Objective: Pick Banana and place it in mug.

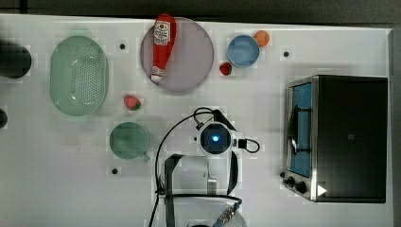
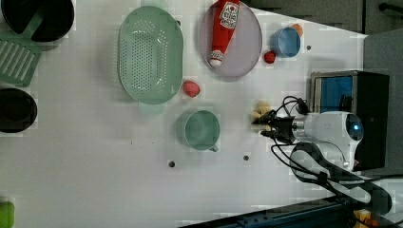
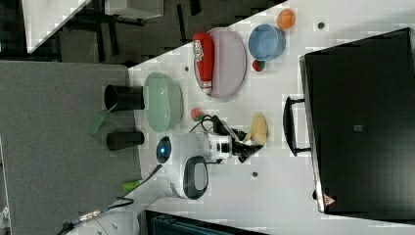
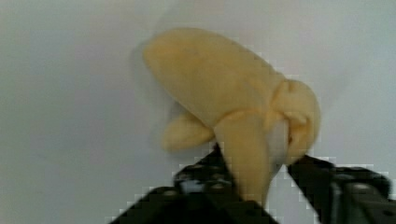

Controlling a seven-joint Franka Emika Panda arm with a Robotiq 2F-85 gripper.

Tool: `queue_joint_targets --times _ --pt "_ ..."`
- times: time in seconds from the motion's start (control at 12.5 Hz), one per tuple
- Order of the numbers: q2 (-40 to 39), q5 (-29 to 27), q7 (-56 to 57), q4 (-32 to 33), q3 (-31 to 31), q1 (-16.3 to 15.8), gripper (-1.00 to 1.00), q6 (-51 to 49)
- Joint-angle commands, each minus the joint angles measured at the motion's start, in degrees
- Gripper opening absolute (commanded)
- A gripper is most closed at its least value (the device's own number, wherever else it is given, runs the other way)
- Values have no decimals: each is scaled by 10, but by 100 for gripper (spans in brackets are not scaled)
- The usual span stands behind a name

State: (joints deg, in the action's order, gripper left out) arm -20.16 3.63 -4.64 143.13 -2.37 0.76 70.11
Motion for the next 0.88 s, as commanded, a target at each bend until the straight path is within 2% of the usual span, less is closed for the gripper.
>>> queue_joint_targets --times 0.08,0.32,0.56,0.64,0.88 --pt "13 -11 8 -6 2 -7 -53 9" --pt "49 -11 8 -8 3 -7 -53 9" --pt "143 -11 8 -13 4 -8 -53 -28" --pt "199 -11 8 -23 8 -9 -53 -81" --pt "302 -11 8 -55 15 -10 -53 -277"
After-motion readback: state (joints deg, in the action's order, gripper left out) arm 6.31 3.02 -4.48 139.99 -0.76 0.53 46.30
